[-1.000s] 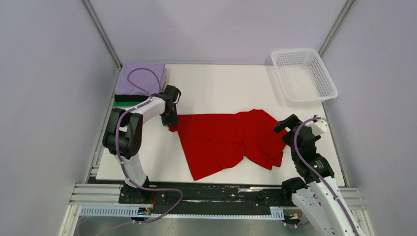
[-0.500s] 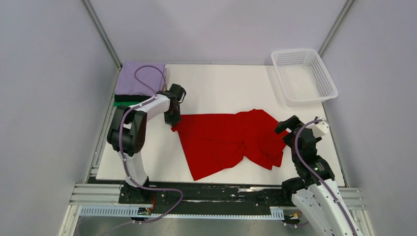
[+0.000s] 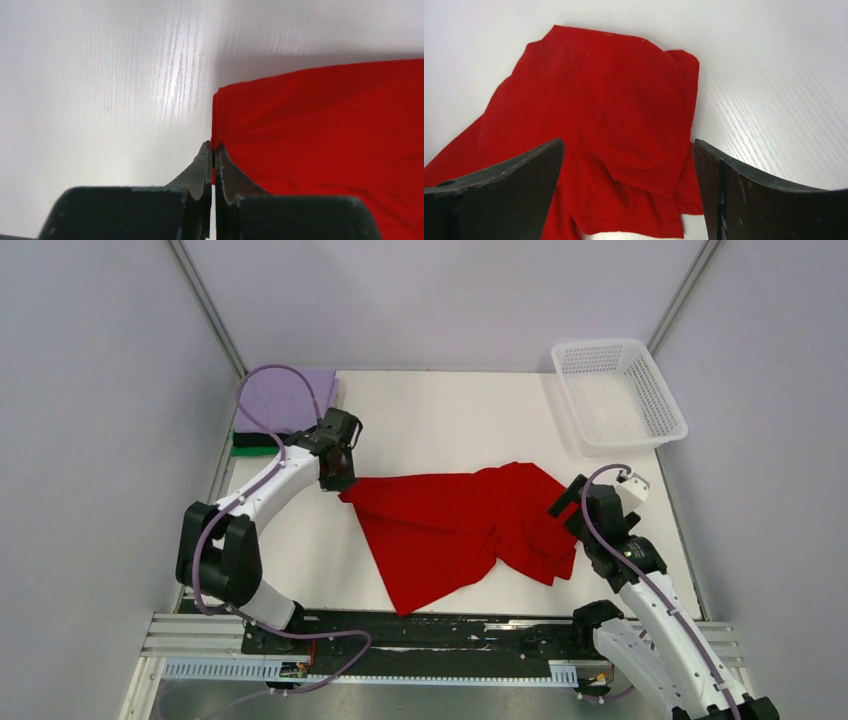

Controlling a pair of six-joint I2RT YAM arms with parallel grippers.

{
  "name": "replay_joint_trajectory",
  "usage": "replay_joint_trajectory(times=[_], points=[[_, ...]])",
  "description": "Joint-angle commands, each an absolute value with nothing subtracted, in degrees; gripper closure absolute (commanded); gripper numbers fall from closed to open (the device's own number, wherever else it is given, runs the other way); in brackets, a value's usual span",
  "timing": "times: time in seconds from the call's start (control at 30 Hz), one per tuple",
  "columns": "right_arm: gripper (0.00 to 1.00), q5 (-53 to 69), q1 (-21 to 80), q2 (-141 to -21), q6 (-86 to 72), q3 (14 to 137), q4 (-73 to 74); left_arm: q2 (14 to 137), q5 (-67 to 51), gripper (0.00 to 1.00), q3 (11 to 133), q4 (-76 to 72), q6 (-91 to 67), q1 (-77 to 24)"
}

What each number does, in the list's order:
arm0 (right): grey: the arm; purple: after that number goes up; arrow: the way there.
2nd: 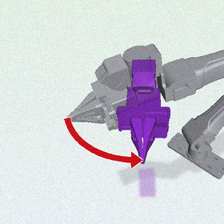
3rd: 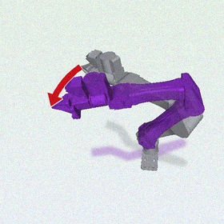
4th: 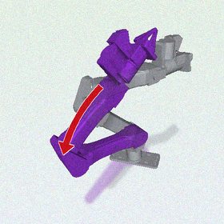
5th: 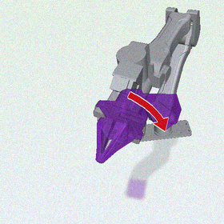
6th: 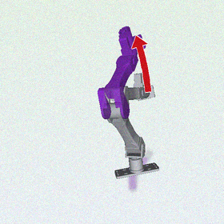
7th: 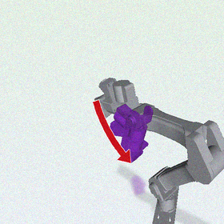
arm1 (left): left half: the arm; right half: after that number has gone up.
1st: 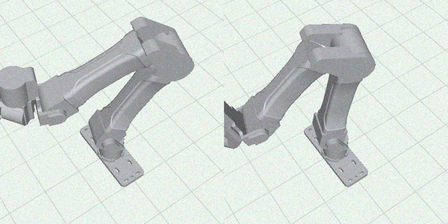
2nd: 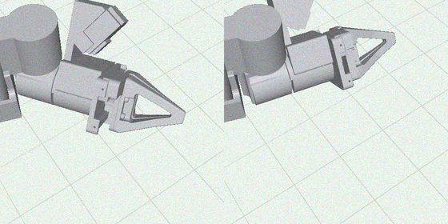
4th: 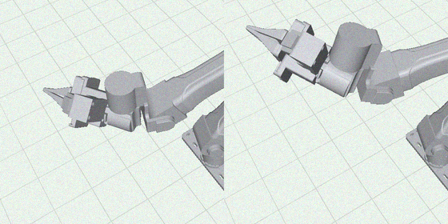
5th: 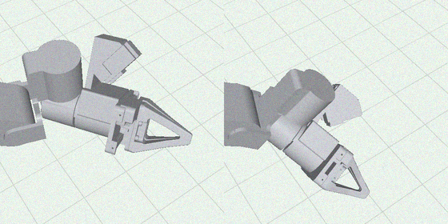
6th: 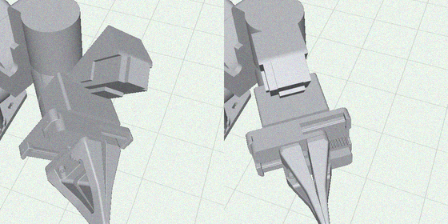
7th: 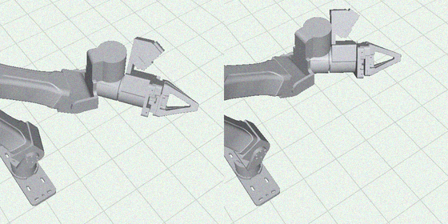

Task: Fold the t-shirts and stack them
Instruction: Flatten out the tshirt

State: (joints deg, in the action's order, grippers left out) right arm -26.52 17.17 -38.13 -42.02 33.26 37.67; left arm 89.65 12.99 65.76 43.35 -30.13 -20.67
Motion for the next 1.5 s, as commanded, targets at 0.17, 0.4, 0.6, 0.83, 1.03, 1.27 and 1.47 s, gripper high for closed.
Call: replay_joint_trajectory(times=[0.17, 0.4, 0.6, 0.83, 1.03, 1.27, 1.47], points=[[0.0, -17.8, 17.0, -40.0, -53.9, 39.3, 53.7, 79.7, 11.1, 1.0, 59.8, 34.6, -31.4, -17.8], [0.08, -1.6, 17.1, -45.4, -53.2, 37.8, 55.2, 78.4, 13.1, 1.0, 56.7, 32.8, -32.1, -7.9], [0.14, -2.1, 22.0, -53.7, -55.3, 38.5, 55.8, 76.0, 13.1, 1.0, 54.1, 32.1, -32.2, -5.5], [0.26, -2.6, 25.9, -59.2, -56.5, 35.4, 48.7, 74.8, 10.9, 1.0, 53.0, 31.3, -31.8, -5.4], [0.35, -4.6, 26.1, -62.2, -56.0, 32.9, 44.1, 74.4, 9.9, 1.0, 52.8, 30.9, -31.6, -5.5], [0.41, -3.0, 26.2, -63.7, -55.6, 30.7, 39.1, 74.4, 9.1, 1.0, 52.5, 30.4, -31.6, -5.4], [0.48, -2.3, 28.9, -66.5, -56.5, 30.9, 38.4, 74.5, 8.6, 1.0, 52.4, 30.2, -31.5, -5.4]])
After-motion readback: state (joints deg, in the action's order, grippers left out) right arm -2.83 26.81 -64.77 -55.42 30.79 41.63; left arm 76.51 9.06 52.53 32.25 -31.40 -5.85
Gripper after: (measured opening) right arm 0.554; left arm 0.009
